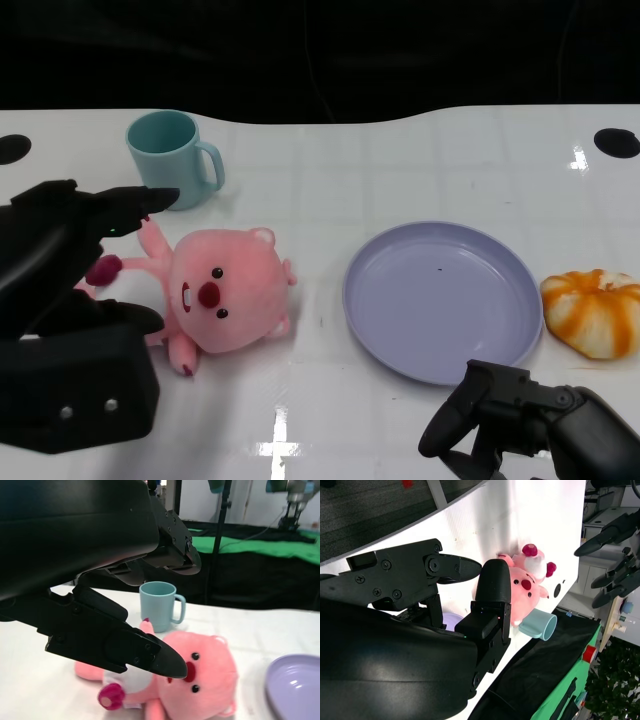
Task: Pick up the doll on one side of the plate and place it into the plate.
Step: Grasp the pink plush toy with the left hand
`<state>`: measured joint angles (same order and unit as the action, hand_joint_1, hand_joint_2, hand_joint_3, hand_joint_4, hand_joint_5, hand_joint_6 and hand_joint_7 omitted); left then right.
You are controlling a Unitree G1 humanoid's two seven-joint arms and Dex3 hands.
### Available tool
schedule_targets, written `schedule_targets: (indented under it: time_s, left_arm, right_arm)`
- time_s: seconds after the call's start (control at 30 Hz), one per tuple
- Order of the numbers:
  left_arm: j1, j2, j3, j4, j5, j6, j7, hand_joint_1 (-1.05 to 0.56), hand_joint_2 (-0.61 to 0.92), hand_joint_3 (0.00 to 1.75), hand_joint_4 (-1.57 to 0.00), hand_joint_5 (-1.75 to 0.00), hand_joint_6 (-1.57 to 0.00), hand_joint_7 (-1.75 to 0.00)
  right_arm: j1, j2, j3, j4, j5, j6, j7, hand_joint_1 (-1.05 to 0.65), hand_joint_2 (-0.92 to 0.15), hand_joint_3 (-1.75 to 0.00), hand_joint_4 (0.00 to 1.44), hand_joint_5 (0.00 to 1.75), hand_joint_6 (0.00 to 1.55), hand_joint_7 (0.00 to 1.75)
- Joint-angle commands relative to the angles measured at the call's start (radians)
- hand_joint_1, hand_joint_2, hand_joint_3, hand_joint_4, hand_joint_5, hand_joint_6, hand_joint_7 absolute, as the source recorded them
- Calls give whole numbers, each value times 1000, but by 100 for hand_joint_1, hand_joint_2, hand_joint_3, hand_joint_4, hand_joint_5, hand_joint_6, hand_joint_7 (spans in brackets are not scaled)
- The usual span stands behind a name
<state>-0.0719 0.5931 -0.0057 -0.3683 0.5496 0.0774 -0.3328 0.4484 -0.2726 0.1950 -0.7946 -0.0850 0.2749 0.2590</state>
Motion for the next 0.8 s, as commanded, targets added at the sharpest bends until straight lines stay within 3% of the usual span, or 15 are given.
schedule_targets:
  time_s: [0.03, 0.43, 0.8]
  left_arm:
    - [-53, 35, -52, 58, 71, 20, -38, -67, 91, 0, -11, -52, -34, -2]
    - [-251, 0, -255, 404, 238, 35, -38, -71, 91, 0, -7, -38, -27, 0]
    - [-440, -100, -398, 798, 306, 30, 51, -71, 92, 2, -5, -32, -27, 0]
  right_arm:
    - [4, 2, -6, -14, 11, 16, -2, -24, -92, -36, 65, 160, 57, 132]
    - [8, 4, 6, -33, 0, 33, -9, -23, -92, -36, 64, 161, 58, 132]
    - [18, 2, 4, -45, 9, 42, -7, -23, -92, -36, 64, 160, 57, 132]
